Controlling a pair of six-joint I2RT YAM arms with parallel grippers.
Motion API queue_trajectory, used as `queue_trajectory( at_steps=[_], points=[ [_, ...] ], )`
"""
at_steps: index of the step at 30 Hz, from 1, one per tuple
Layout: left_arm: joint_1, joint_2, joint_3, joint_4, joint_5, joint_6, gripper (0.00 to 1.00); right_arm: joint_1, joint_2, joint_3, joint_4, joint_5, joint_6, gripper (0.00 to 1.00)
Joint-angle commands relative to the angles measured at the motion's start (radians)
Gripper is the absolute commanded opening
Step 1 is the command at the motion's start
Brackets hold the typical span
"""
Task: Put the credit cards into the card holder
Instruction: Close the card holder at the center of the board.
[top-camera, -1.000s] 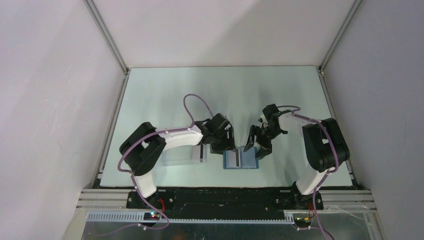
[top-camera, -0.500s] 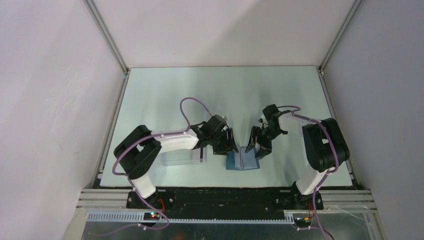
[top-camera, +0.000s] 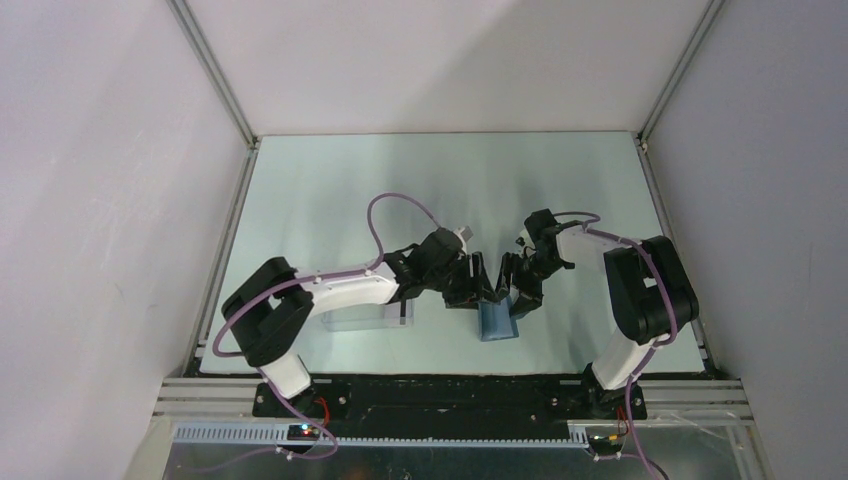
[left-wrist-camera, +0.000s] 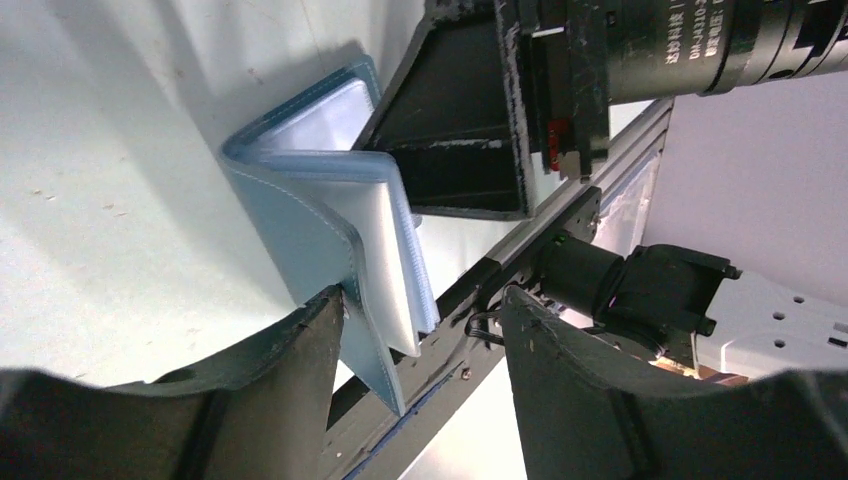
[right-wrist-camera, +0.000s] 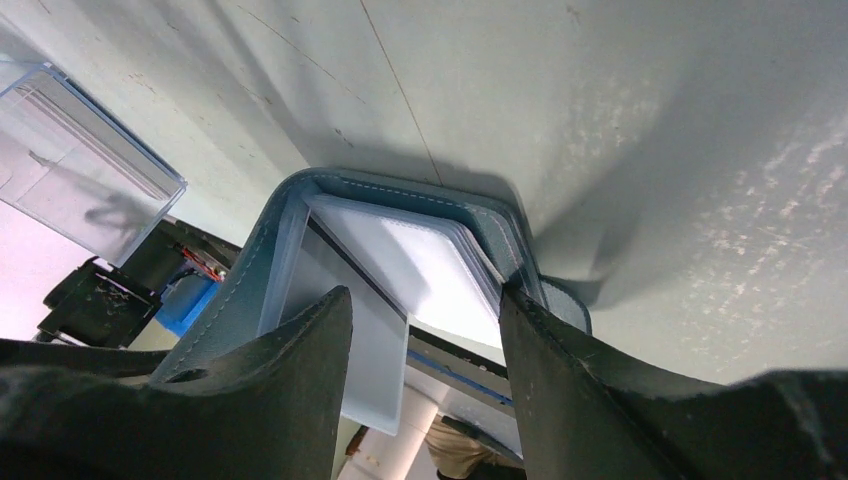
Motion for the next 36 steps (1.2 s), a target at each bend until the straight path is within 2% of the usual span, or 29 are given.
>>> queue_trajectory(
  at_steps=[1, 11, 18, 27, 36],
  points=[
    [-0.016, 0.033, 0.065, 0.031, 0.032, -0.024, 0.63, 0.025, 0.043, -0.034, 0.088, 0.040, -0.026, 0.60],
    [-0.027, 0.116, 0.062, 0.189, 0.049, -0.116, 0.64, 0.022, -0.041, -0.034, 0.011, 0.134, -0.051, 0.57],
    [-0.026, 0.136, 0.032, 0.278, 0.029, -0.175, 0.63, -0.018, -0.104, -0.035, -0.026, 0.131, -0.079, 0.65],
    [-0.026, 0.156, 0.016, 0.360, 0.035, -0.211, 0.56, -0.094, -0.163, -0.034, -0.068, 0.069, -0.112, 0.62],
    [-0.027, 0.197, 0.036, 0.396, 0.066, -0.221, 0.50, -0.144, -0.221, -0.034, -0.108, 0.095, -0.138, 0.59]
  ],
)
